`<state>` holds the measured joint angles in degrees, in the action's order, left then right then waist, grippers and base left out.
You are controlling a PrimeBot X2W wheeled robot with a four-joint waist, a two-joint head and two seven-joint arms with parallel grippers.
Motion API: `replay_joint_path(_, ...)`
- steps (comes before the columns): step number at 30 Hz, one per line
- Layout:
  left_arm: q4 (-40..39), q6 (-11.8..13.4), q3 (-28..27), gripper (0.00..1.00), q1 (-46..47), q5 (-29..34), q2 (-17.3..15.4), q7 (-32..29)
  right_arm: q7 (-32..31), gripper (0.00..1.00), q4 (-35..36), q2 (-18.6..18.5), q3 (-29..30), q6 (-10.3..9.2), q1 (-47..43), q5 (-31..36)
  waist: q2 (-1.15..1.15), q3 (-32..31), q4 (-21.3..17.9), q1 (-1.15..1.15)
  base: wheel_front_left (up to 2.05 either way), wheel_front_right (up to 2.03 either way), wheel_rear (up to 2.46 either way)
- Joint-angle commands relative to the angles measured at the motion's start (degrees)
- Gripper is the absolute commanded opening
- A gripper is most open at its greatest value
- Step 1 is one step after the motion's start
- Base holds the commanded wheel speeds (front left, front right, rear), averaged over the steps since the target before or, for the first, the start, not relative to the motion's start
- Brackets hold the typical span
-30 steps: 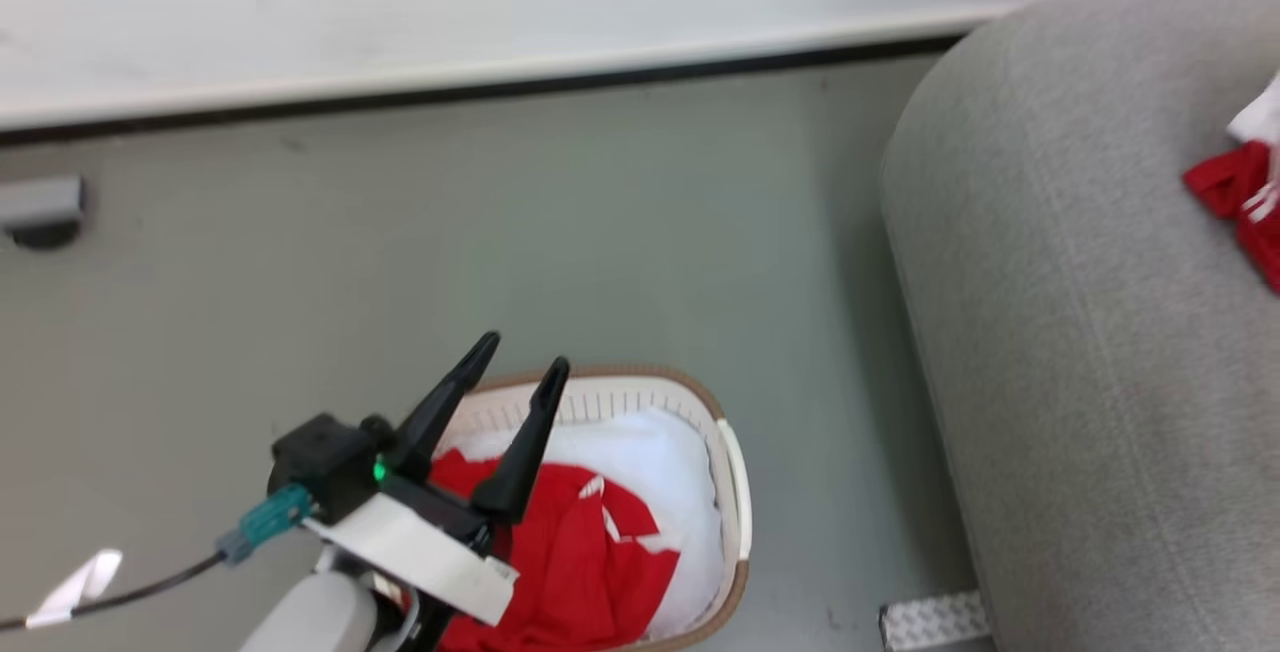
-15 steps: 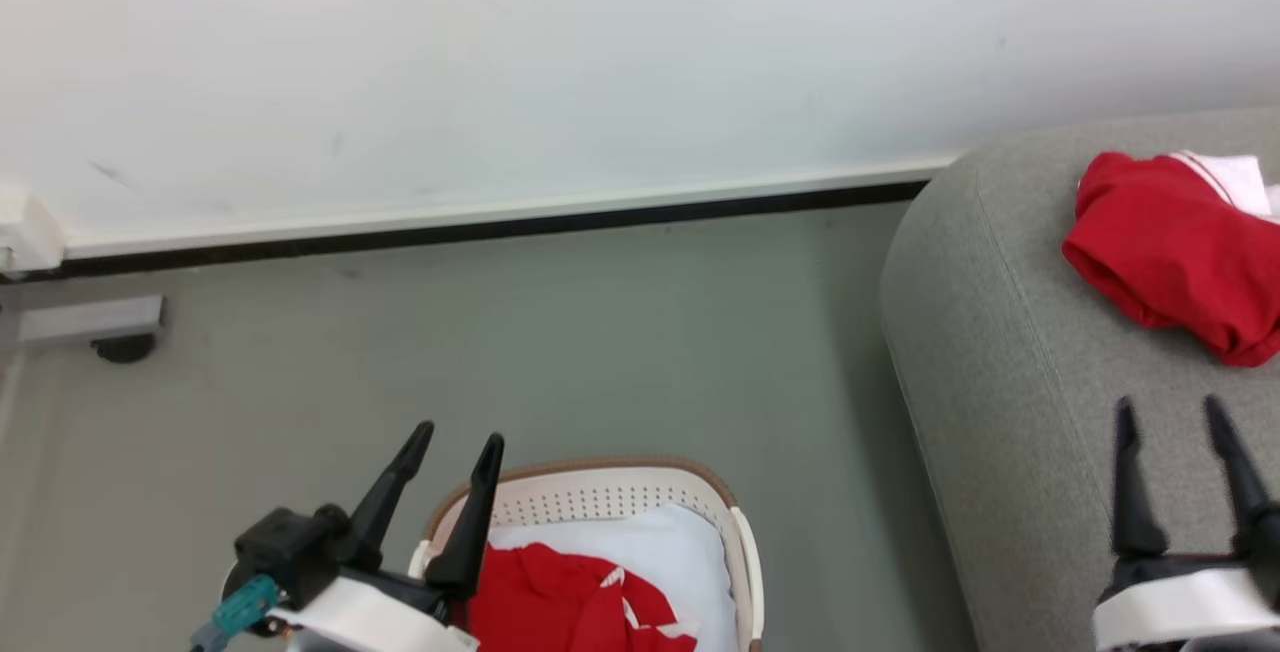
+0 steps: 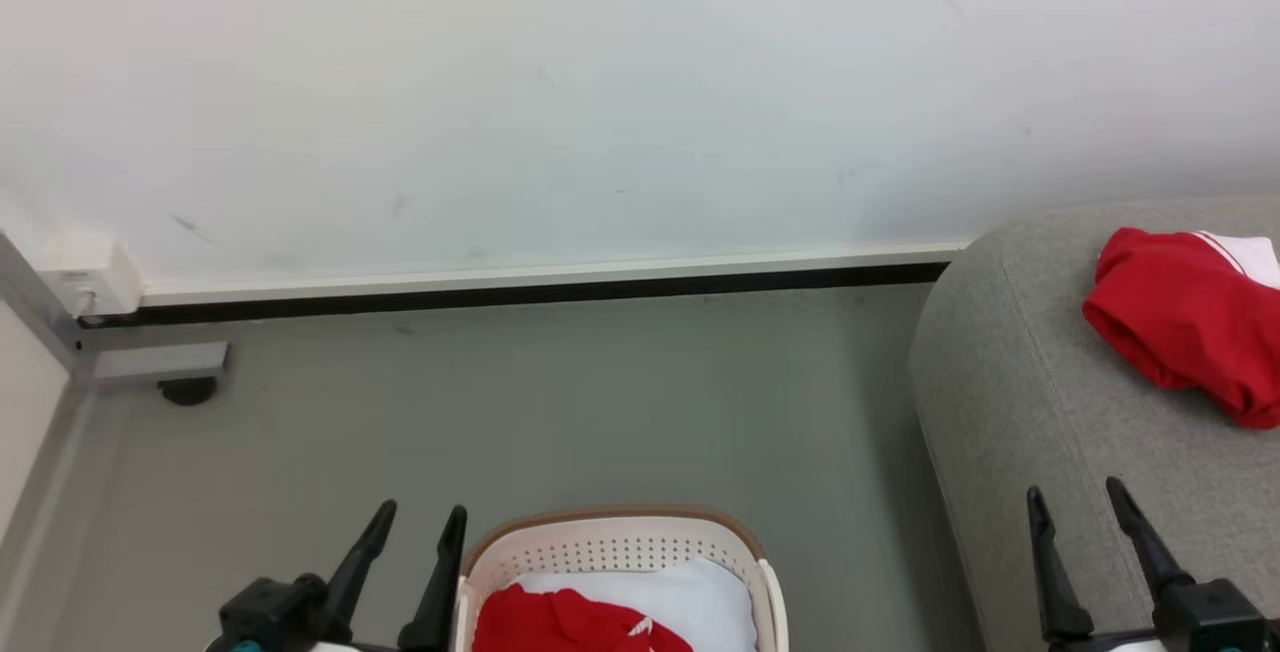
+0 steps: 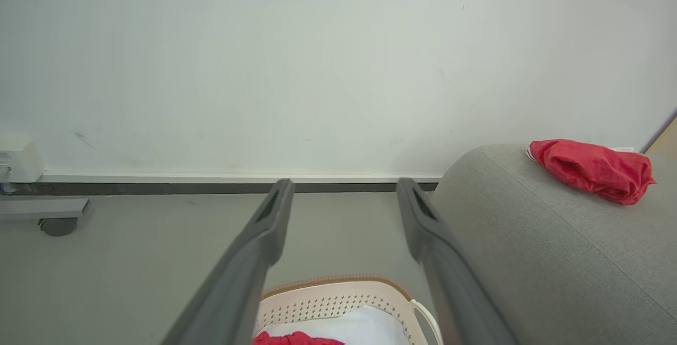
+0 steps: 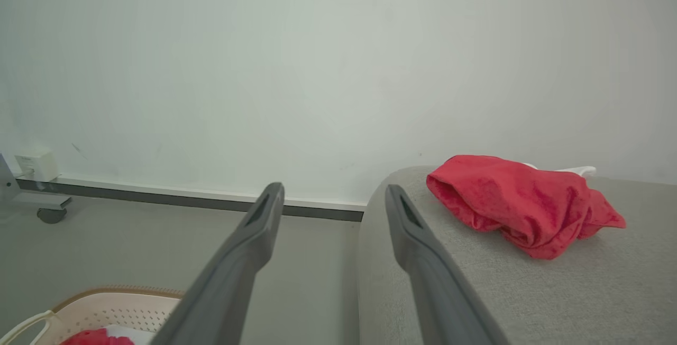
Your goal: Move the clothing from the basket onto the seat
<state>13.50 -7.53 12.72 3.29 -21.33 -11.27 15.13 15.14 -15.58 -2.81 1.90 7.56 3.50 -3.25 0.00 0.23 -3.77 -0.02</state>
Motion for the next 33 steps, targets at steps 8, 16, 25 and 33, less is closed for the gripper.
replay_joint_path(8,1.32,0.09,-1.25,1.00,-2.08,1.72,0.91,0.03,0.00,1.00,-1.93,-0.18,-1.41,-0.14,-2.60,-1.95,0.00,-1.70,1.19,0.02,0.00,0.00,0.00)
replay_joint_path(16,2.55,0.09,-1.64,1.00,-1.98,1.87,0.96,0.03,0.00,1.00,-2.71,-0.18,-2.69,-0.15,-2.24,-3.10,0.00,-1.75,1.08,0.02,0.00,0.00,0.00)
replay_joint_path(25,3.09,0.09,-1.66,1.00,-1.75,1.66,0.59,0.03,0.01,1.00,-2.99,-0.18,-3.75,-0.14,-1.52,-3.89,0.00,-1.15,0.43,0.02,0.00,0.00,0.00)
replay_joint_path(33,3.97,0.09,-0.90,1.00,-0.47,1.56,0.48,0.03,0.01,1.00,-2.45,-0.17,-4.71,-0.14,-0.68,-4.00,0.00,0.02,-1.23,0.02,0.00,0.00,0.00)
